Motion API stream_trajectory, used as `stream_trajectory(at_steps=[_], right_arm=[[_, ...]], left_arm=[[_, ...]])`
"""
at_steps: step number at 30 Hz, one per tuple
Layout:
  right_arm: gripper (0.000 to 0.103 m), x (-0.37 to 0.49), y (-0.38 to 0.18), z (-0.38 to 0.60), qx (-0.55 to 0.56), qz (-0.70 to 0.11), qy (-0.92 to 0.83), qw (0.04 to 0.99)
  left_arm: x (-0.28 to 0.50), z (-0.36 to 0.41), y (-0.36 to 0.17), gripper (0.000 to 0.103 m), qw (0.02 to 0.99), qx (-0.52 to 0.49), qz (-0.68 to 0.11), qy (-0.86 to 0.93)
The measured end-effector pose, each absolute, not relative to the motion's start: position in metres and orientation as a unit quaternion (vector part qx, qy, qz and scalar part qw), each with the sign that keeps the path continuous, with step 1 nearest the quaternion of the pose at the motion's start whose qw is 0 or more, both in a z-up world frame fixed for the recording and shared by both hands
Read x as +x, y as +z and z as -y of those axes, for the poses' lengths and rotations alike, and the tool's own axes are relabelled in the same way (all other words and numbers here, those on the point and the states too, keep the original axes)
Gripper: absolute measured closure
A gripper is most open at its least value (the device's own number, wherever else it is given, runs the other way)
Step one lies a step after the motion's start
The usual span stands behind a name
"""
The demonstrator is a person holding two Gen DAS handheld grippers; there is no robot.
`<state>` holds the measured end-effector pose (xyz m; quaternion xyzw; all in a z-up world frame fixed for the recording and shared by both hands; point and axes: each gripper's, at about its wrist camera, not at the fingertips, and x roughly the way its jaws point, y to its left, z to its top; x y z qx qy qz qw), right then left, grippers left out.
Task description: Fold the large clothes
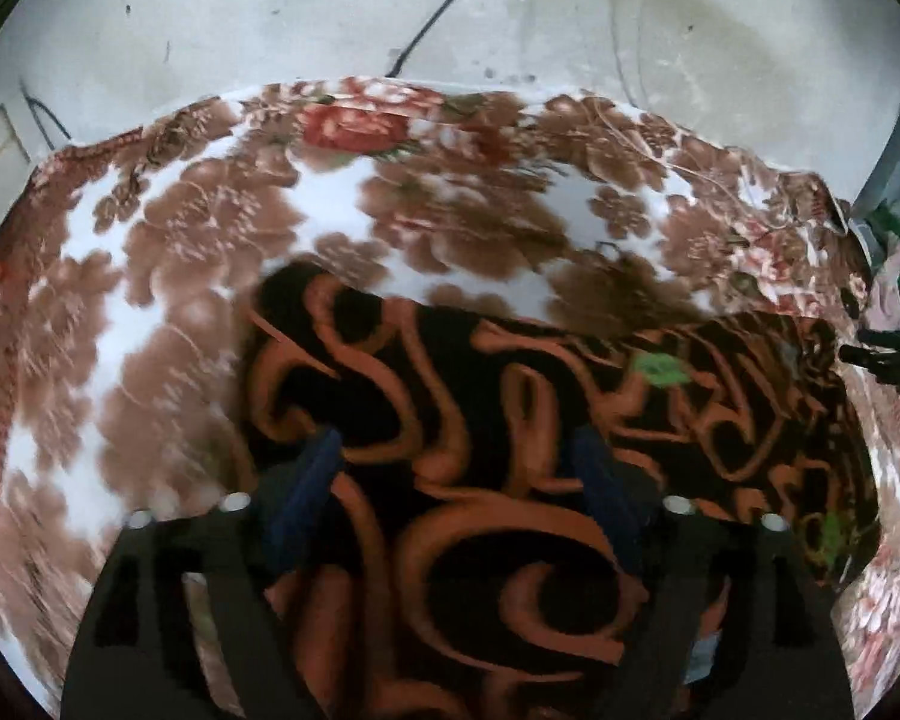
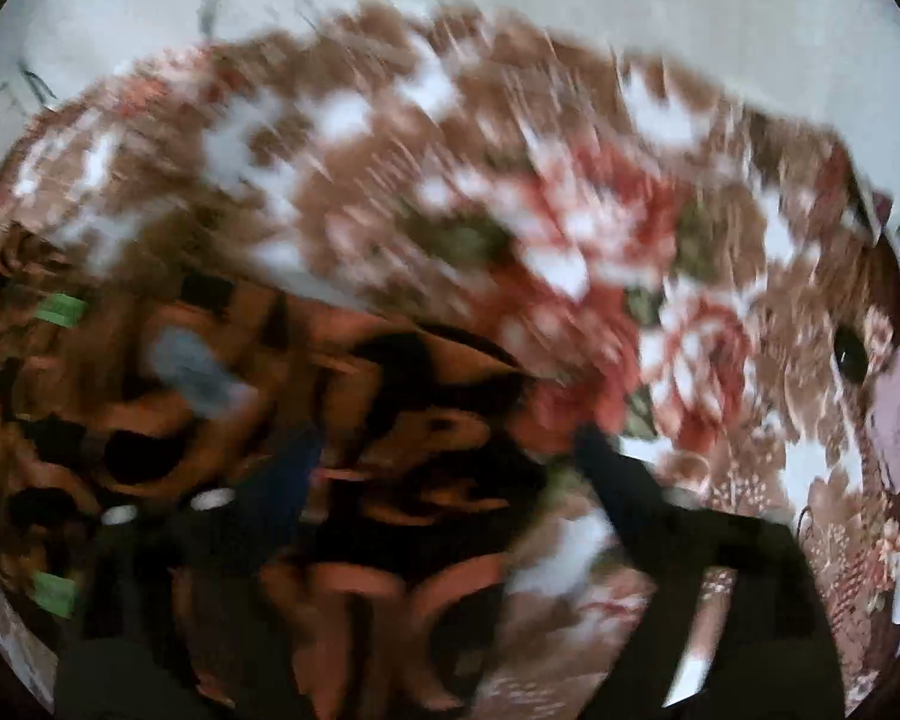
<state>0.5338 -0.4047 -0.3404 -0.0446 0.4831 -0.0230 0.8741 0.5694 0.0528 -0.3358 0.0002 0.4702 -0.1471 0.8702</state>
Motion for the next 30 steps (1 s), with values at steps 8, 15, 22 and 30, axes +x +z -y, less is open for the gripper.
stream_trajectory(at_steps=[8,15,22,30], right_arm=[[0.005,0.526,-0.361,0.266,-0.007,-0.442,0.007,0.897],[0.005,0.518,-0.419,0.257,-0.103,-0.441,-0.020,0.891],[0.005,0.486,-0.406,0.291,-0.161,-0.428,-0.016,0.889],[0.005,0.479,-0.386,0.336,-0.138,-0.458,-0.062,0.876]], left_arm=[[0.546,0.013,-0.367,0.007,0.880,0.039,-0.457,-0.122],[0.539,-0.008,-0.403,0.004,0.886,0.079,-0.445,-0.101],[0.529,-0.060,-0.408,0.005,0.879,0.101,-0.463,-0.047],[0.520,-0.109,-0.371,0.006,0.878,0.028,-0.477,-0.041]])
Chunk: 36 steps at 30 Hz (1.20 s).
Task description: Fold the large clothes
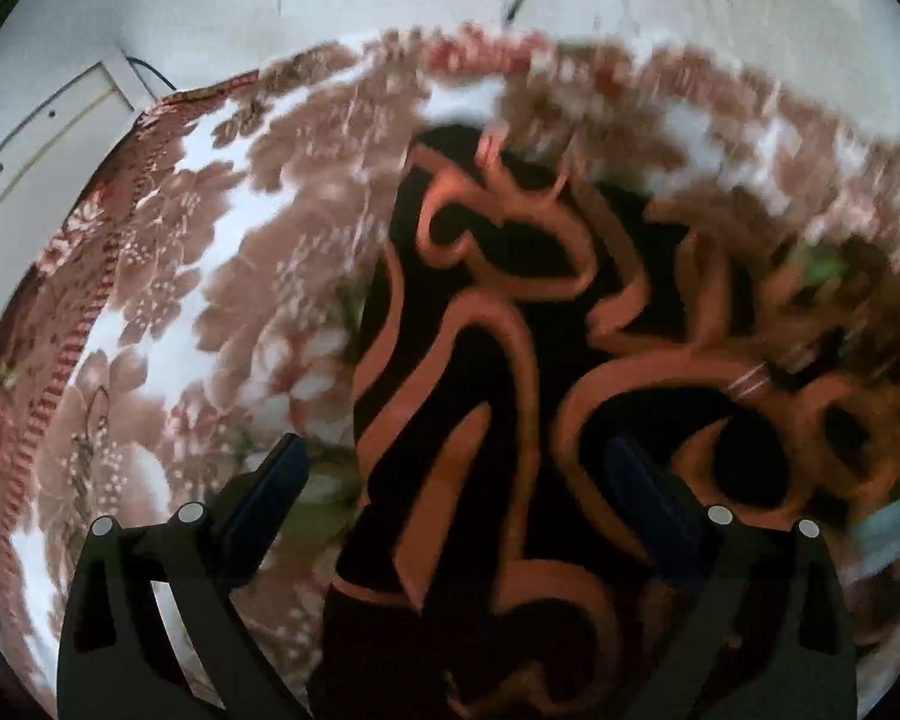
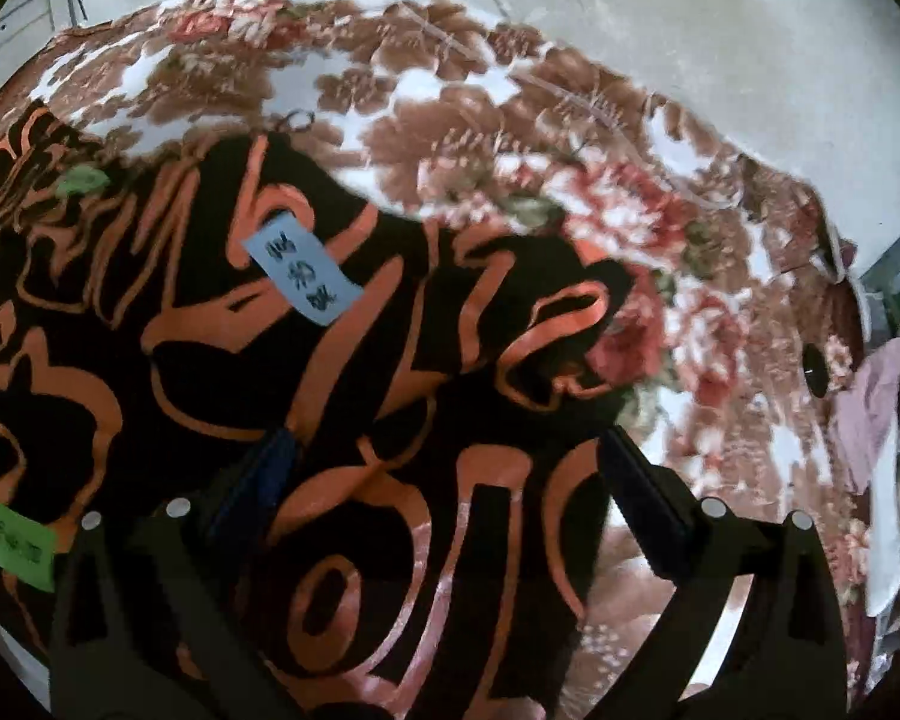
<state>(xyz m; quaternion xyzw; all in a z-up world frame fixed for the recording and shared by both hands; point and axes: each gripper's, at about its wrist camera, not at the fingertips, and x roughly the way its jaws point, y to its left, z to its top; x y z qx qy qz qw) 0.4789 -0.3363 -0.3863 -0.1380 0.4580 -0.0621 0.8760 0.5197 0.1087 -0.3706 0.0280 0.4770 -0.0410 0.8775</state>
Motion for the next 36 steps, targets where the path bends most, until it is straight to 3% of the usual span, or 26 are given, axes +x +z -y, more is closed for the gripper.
stream_trajectory(at_steps=[5,10,12,15,18,21,25,31,36], right_arm=[[0.005,0.466,-0.359,0.306,-0.069,-0.432,-0.023,0.899],[0.005,0.463,-0.397,0.282,-0.129,-0.461,-0.055,0.876],[0.005,0.454,-0.397,0.288,-0.141,-0.448,-0.062,0.881],[0.005,0.441,-0.396,0.303,-0.205,-0.428,-0.109,0.873],[0.005,0.437,-0.414,0.335,-0.205,-0.468,-0.105,0.853],[0.005,0.430,-0.414,0.364,-0.159,-0.487,-0.101,0.853],[0.005,0.427,-0.403,0.378,-0.116,-0.501,-0.140,0.846],[0.005,0.436,-0.374,0.332,-0.073,-0.449,-0.085,0.887],[0.005,0.464,-0.379,0.270,-0.044,-0.441,-0.033,0.896]], left_arm=[[0.504,-0.068,-0.336,0.006,0.884,-0.051,-0.453,-0.108],[0.490,-0.010,-0.369,0.006,0.863,-0.051,-0.482,-0.143],[0.483,0.003,-0.389,0.004,0.867,0.002,-0.483,-0.122],[0.481,-0.011,-0.403,0.004,0.874,0.030,-0.470,-0.117],[0.484,-0.040,-0.398,0.004,0.878,0.040,-0.461,-0.121],[0.486,-0.065,-0.392,0.005,0.877,0.080,-0.469,-0.068],[0.494,-0.111,-0.380,0.007,0.873,0.017,-0.487,-0.001],[0.481,-0.062,-0.342,0.006,0.902,0.080,-0.416,-0.079],[0.489,-0.021,-0.360,0.006,0.892,0.055,-0.434,-0.113]])
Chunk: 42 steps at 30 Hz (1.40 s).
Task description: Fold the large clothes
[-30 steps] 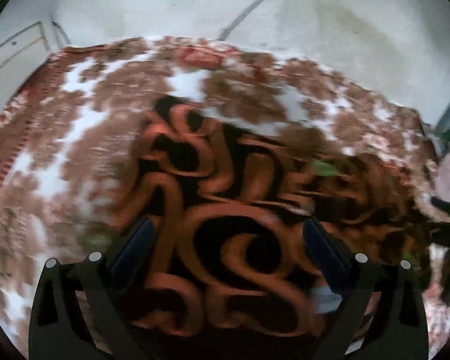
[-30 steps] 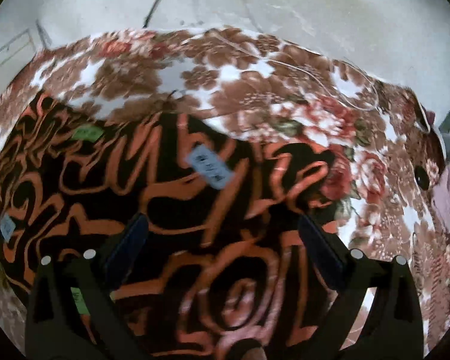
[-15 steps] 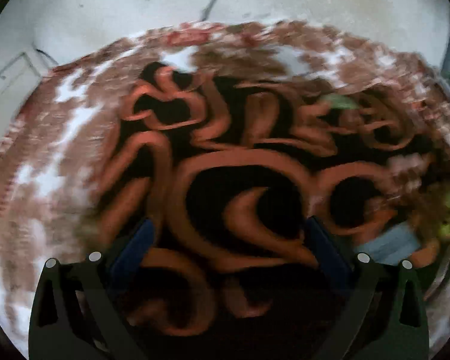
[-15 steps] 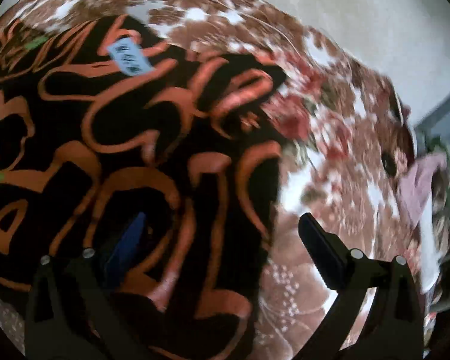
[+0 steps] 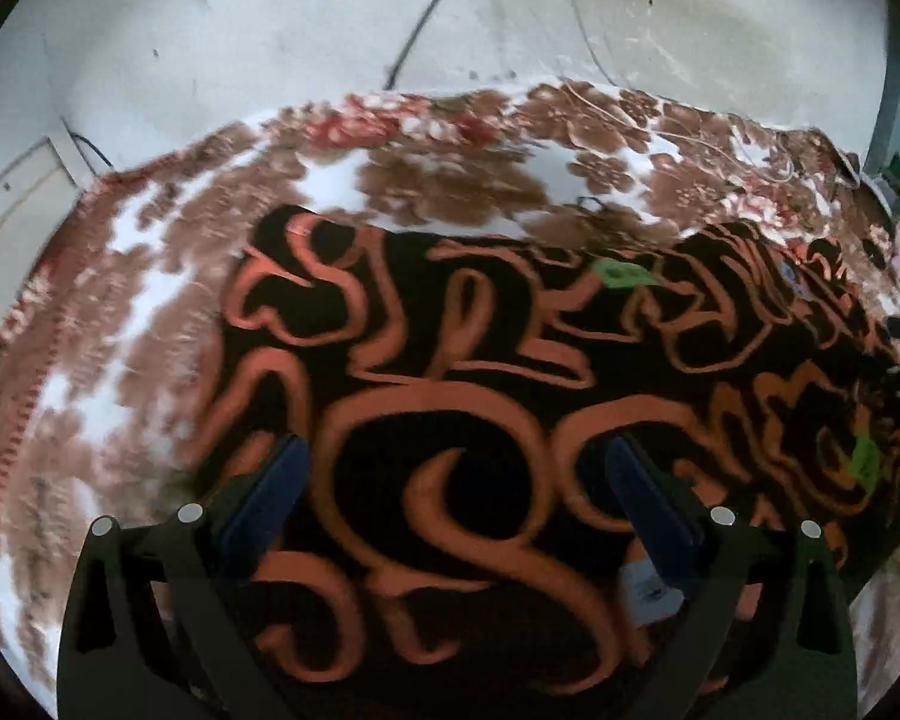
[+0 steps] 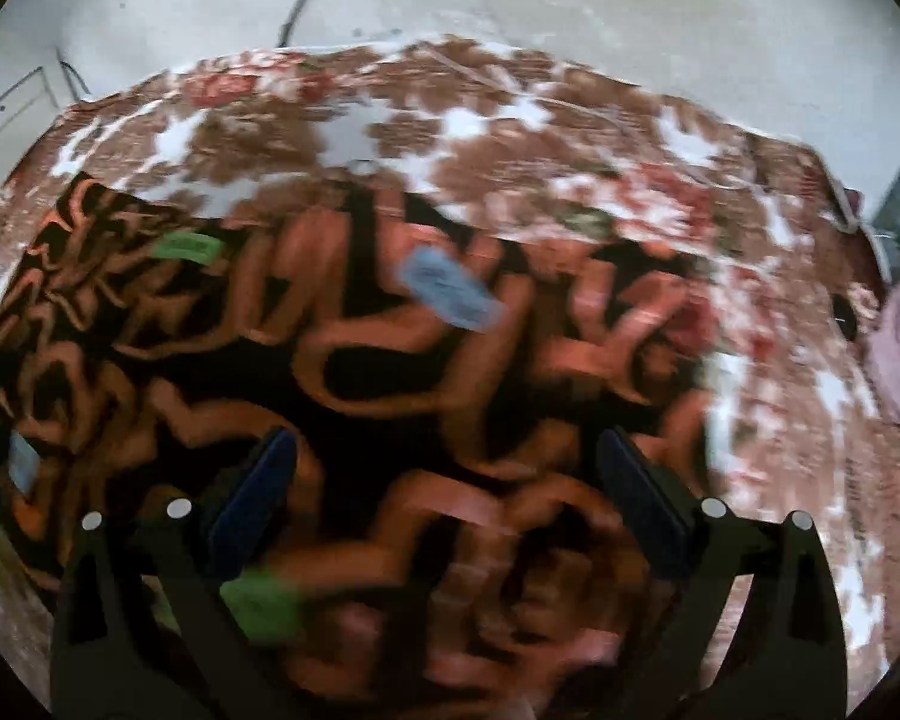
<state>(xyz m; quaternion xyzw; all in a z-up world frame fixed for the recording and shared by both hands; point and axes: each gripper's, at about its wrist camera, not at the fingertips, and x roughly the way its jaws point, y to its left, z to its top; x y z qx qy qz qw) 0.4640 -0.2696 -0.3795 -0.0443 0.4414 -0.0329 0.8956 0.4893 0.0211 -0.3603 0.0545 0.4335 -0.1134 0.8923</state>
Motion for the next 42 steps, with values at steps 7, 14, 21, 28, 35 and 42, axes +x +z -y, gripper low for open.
stream_trajectory(at_steps=[7,14,21,28,35,42], right_arm=[[0.005,0.478,-0.393,0.241,-0.059,-0.448,-0.036,0.891],[0.005,0.468,-0.392,0.234,-0.048,-0.452,-0.024,0.890],[0.005,0.459,-0.394,0.222,-0.052,-0.466,-0.017,0.883],[0.005,0.454,-0.397,0.196,-0.090,-0.462,-0.009,0.882],[0.005,0.451,-0.400,0.193,-0.096,-0.465,-0.016,0.880],[0.005,0.446,-0.406,0.196,-0.088,-0.471,-0.026,0.878]], left_arm=[[0.491,-0.017,-0.391,0.005,0.873,0.065,-0.476,-0.082],[0.461,-0.048,-0.359,0.006,0.885,-0.005,-0.460,-0.078],[0.399,-0.122,-0.386,0.006,0.833,-0.256,-0.487,-0.055],[0.389,-0.160,-0.419,0.006,0.805,-0.365,-0.464,-0.060],[0.404,-0.166,-0.439,0.006,0.804,-0.375,-0.457,-0.062],[0.435,-0.164,-0.438,0.006,0.812,-0.367,-0.450,-0.059]])
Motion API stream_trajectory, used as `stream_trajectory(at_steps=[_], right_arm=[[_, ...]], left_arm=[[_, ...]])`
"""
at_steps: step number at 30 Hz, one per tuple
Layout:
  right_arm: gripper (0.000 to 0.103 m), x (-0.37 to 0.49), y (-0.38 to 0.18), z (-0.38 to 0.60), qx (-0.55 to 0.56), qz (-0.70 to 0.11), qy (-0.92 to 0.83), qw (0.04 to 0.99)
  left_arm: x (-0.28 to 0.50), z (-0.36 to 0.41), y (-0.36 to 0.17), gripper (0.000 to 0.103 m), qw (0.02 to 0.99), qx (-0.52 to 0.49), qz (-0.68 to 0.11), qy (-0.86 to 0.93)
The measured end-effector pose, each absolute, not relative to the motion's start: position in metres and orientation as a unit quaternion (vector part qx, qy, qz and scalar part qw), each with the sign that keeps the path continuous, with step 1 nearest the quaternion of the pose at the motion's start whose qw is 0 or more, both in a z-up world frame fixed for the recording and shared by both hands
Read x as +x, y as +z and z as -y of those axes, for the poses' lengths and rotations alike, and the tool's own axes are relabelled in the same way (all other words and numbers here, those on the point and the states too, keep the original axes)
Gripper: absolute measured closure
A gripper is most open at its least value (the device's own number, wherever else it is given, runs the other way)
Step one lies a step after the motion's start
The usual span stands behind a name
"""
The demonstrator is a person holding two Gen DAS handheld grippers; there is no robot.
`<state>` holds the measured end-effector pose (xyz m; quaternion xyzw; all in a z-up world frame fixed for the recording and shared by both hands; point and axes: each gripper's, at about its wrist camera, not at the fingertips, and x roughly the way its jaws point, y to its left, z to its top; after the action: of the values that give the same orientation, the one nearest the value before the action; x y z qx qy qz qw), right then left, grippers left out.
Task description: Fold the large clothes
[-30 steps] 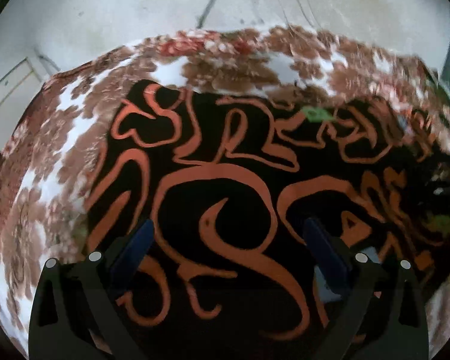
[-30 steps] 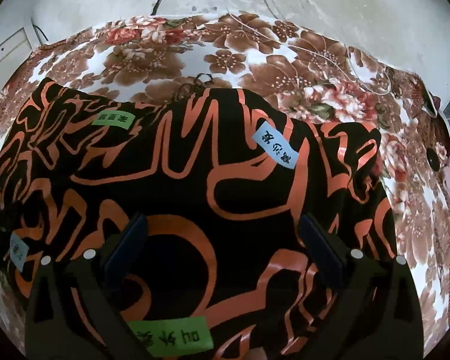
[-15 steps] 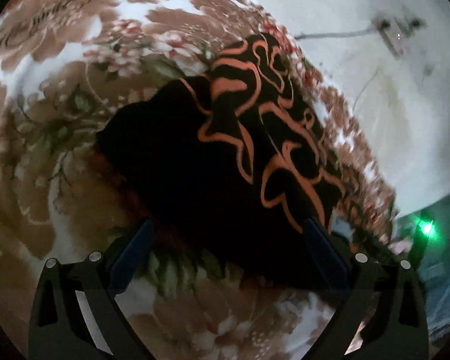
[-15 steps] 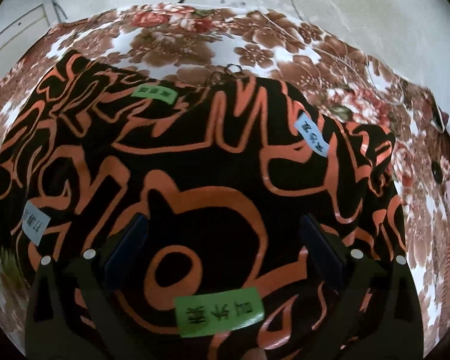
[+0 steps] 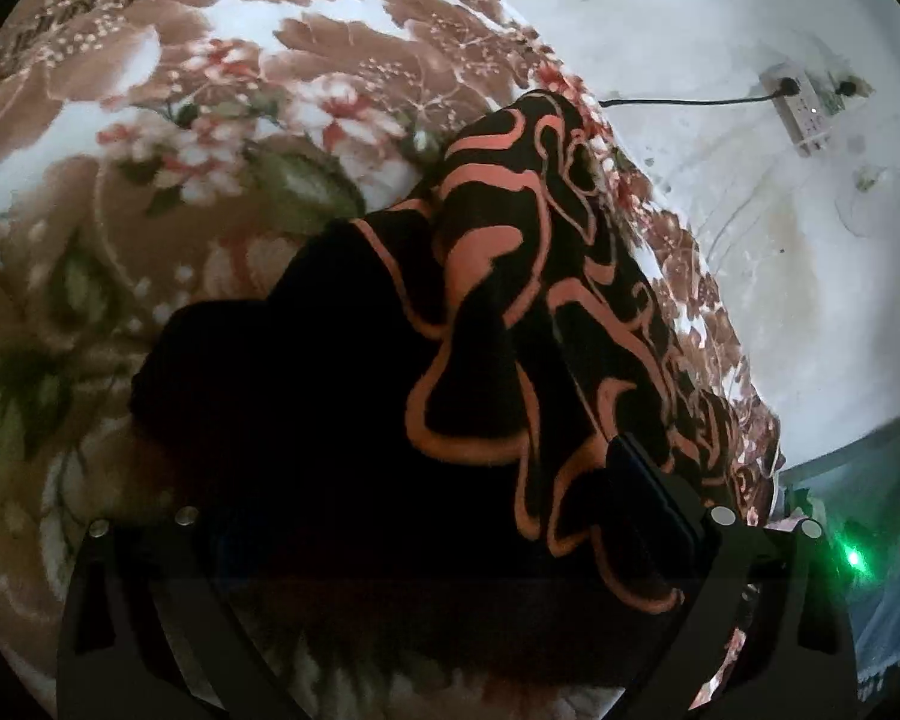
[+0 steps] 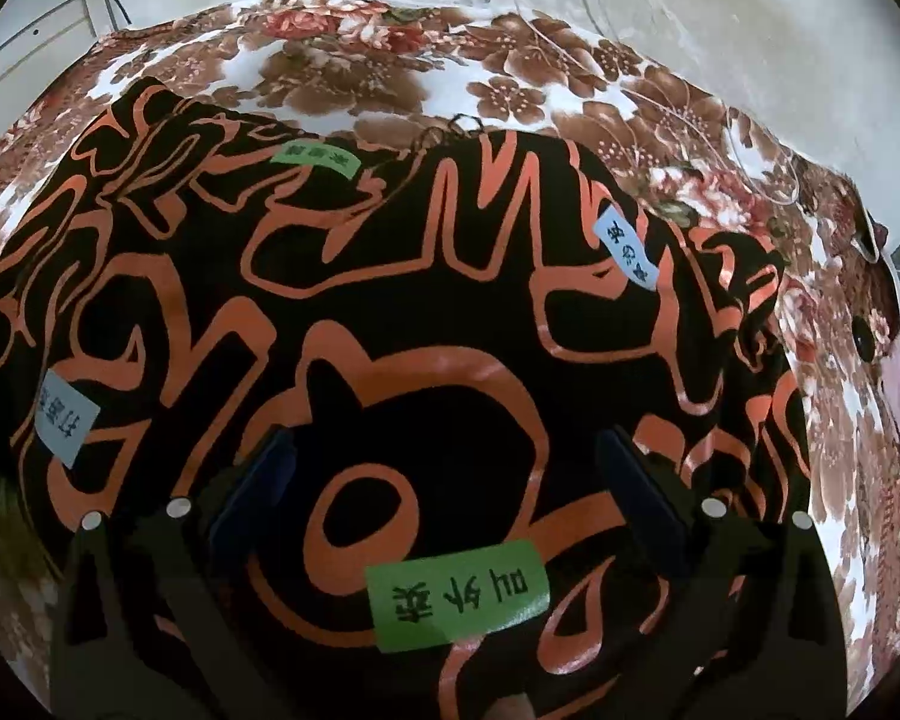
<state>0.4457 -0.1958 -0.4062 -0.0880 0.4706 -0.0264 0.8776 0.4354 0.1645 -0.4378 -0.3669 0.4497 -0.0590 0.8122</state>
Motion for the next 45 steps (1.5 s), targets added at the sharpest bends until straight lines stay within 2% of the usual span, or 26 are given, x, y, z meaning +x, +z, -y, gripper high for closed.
stream_trajectory(at_steps=[7,12,13,14,15,16,17,20,21,23,25,26,28,30,33,35,36,37,38,41,45], right_arm=[[0.005,0.436,-0.409,0.204,-0.063,-0.468,-0.043,0.881],[0.005,0.429,-0.403,0.208,-0.047,-0.474,-0.051,0.878],[0.005,0.428,-0.401,0.208,-0.044,-0.474,-0.048,0.878],[0.005,0.424,-0.398,0.209,-0.035,-0.475,-0.041,0.878],[0.005,0.422,-0.397,0.208,-0.030,-0.476,-0.036,0.878],[0.005,0.418,-0.395,0.207,-0.027,-0.477,-0.032,0.878],[0.005,0.415,-0.395,0.205,-0.028,-0.479,-0.029,0.877],[0.005,0.410,-0.398,0.200,-0.036,-0.475,-0.031,0.879],[0.005,0.411,-0.400,0.199,-0.036,-0.478,-0.032,0.877],[0.005,0.414,-0.404,0.200,-0.030,-0.484,-0.036,0.874],[0.005,0.416,-0.407,0.199,-0.033,-0.487,-0.038,0.872],[0.005,0.416,-0.407,0.198,-0.037,-0.486,-0.040,0.872],[0.005,0.415,-0.408,0.198,-0.038,-0.487,-0.041,0.872],[0.005,0.416,-0.408,0.198,-0.036,-0.488,-0.040,0.871],[0.005,0.418,-0.408,0.199,-0.037,-0.493,-0.038,0.869],[0.005,0.418,-0.408,0.198,-0.041,-0.494,-0.036,0.868],[0.005,0.418,-0.409,0.198,-0.042,-0.494,-0.036,0.868],[0.005,0.418,-0.409,0.198,-0.042,-0.493,-0.036,0.868],[0.005,0.418,-0.409,0.198,-0.041,-0.493,-0.036,0.869],[0.005,0.418,-0.412,0.197,-0.043,-0.493,-0.040,0.868],[0.005,0.419,-0.418,0.197,-0.043,-0.490,-0.048,0.869]], left_arm=[[0.405,-0.146,-0.440,0.007,0.829,-0.301,-0.466,-0.067],[0.443,-0.159,-0.434,0.006,0.811,-0.377,-0.446,-0.022],[0.442,-0.160,-0.431,0.010,0.809,-0.388,-0.440,-0.016],[0.440,-0.160,-0.426,0.023,0.810,-0.393,-0.436,-0.005],[0.433,-0.159,-0.417,0.032,0.817,-0.383,-0.431,0.015],[0.427,-0.158,-0.411,0.048,0.824,-0.373,-0.426,0.023],[0.423,-0.157,-0.407,0.057,0.829,-0.365,-0.422,0.026],[0.414,-0.152,-0.400,0.058,0.849,-0.332,-0.411,0.019],[0.415,-0.146,-0.396,0.058,0.859,-0.303,-0.412,0.018],[0.416,-0.130,-0.387,0.045,0.878,-0.246,-0.410,0.014],[0.413,-0.115,-0.379,0.037,0.894,-0.182,-0.409,0.028],[0.410,-0.112,-0.377,0.026,0.898,-0.167,-0.406,0.027],[0.405,-0.106,-0.380,0.013,0.901,-0.163,-0.401,0.006],[0.411,-0.111,-0.394,0.007,0.888,-0.206,-0.412,-0.011],[0.433,-0.133,-0.427,0.009,0.856,-0.277,-0.436,0.004],[0.442,-0.143,-0.439,0.020,0.850,-0.302,-0.432,0.007],[0.444,-0.147,-0.437,0.031,0.851,-0.303,-0.428,0.012],[0.445,-0.148,-0.434,0.064,0.852,-0.298,-0.430,0.017],[0.445,-0.150,-0.427,0.079,0.852,-0.297,-0.432,0.017],[0.441,-0.150,-0.411,0.090,0.852,-0.297,-0.431,0.009],[0.441,-0.147,-0.376,0.092,0.846,-0.337,-0.413,-0.019]])
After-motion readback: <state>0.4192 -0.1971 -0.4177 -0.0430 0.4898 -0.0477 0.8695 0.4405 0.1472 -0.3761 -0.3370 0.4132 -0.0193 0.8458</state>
